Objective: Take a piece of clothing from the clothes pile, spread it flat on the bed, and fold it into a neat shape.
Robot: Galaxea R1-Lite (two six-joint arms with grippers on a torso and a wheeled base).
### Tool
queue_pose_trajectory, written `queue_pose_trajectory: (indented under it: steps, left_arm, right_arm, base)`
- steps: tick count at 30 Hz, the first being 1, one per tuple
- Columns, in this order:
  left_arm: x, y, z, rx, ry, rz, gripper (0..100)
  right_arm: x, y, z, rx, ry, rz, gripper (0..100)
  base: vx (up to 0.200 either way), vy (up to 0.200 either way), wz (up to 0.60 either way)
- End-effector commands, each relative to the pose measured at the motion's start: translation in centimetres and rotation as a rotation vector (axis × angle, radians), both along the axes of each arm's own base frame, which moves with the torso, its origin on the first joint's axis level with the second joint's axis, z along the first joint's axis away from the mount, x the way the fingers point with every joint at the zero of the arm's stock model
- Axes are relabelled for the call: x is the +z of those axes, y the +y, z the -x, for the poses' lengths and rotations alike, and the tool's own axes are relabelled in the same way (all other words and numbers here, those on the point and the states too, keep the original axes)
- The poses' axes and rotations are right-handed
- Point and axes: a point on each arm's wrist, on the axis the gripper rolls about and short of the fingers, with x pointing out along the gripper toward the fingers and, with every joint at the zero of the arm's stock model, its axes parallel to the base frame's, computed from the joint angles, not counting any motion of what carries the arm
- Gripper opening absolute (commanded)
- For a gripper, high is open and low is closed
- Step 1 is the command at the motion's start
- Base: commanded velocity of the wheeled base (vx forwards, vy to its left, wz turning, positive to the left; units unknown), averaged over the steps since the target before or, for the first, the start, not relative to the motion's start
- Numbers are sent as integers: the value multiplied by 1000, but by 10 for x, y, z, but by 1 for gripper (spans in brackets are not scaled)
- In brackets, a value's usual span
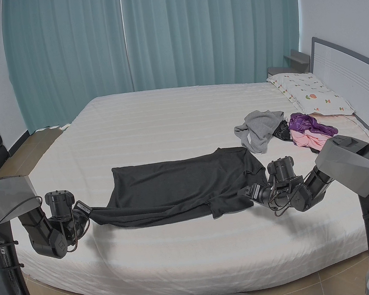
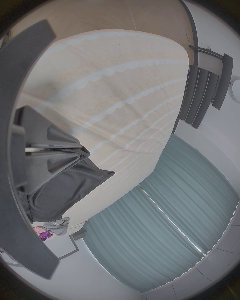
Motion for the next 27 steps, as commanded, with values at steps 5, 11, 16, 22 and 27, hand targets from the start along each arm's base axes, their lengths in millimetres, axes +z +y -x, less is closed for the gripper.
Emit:
queue_pose_trajectory:
  steps: [5,11,16,22,27]
  left_arm:
    - [0,0,-1,1,-1,0,0]
    - [0,0,-1,1,-4,0,0]
    - [1,0,-1,1,-4,0,0]
    - [0,0,-1,-1,-4,0,0]
    - [1,0,-1,-1,-6,0,0]
  right_arm:
    - [-13,4,-12,-1,21,7,100]
    - [-15,6,-18,1,32,7,100]
    - [-15,7,-22,3,39,7,100]
    - [-17,8,-22,16,45,-2,0]
    - [-17,8,-22,13,45,-1,0]
  base:
    - [0,0,0]
    - [0,0,0]
    - [0,0,0]
    - [0,0,0]
    - [0,0,0]
